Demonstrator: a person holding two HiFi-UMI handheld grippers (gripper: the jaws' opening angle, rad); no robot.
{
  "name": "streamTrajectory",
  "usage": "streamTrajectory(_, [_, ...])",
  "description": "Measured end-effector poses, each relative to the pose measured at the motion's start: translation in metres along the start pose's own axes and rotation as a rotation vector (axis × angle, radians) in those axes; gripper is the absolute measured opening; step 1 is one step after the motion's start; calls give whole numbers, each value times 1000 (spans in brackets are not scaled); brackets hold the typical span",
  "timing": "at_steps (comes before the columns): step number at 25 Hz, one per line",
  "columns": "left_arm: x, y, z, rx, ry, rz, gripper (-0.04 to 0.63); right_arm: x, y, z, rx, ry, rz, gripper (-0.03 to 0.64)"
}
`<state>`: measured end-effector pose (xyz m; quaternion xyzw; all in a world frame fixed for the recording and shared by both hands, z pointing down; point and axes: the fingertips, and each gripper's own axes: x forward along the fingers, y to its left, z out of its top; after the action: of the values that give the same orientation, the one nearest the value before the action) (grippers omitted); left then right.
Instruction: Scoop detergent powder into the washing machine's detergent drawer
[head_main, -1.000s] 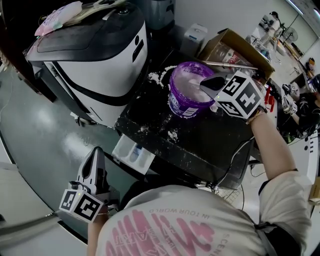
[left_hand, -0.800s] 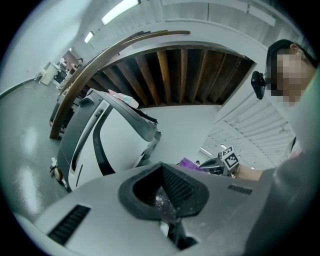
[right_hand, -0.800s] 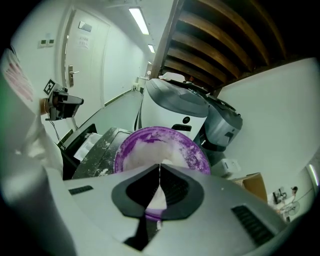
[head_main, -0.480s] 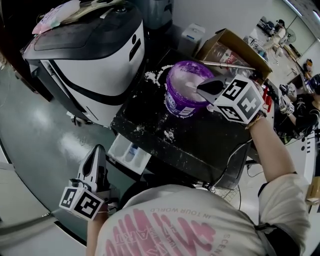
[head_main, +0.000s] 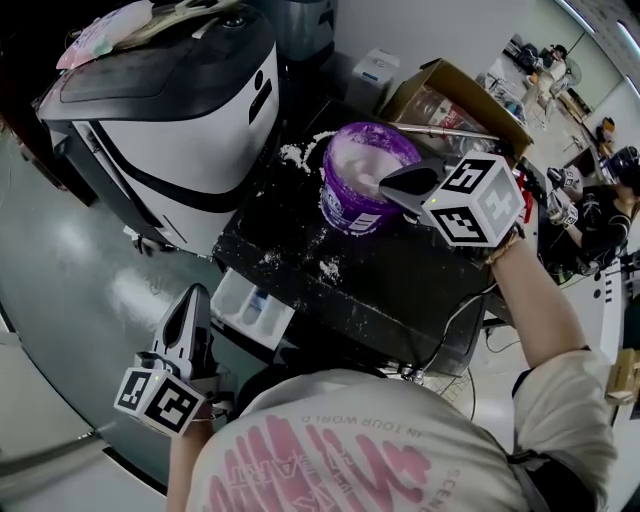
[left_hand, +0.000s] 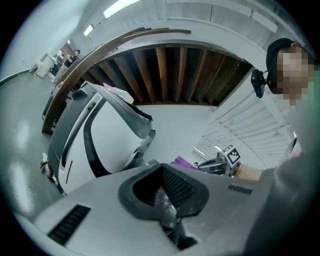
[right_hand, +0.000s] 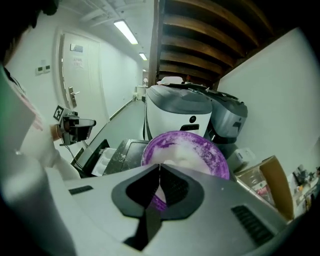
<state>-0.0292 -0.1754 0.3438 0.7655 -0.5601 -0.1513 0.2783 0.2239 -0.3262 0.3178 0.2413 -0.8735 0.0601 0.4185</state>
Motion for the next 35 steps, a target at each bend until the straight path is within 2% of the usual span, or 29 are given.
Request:
streamTrajectory(8, [-1, -3, 1, 7, -3, -4, 2, -2, 5, 4, 266, -91, 114, 6])
streamTrajectory(14, [0, -5, 0, 14, -4, -5, 2, -6, -3, 5, 435, -186, 155, 6])
streamTrajectory(26, [4, -9, -4, 19, 13, -28, 2, -15, -15, 2, 655, -392, 68, 3])
streamTrajectory(35, [5, -4, -2, 15, 40, -61, 2, -26, -20, -2, 875, -579, 6, 0])
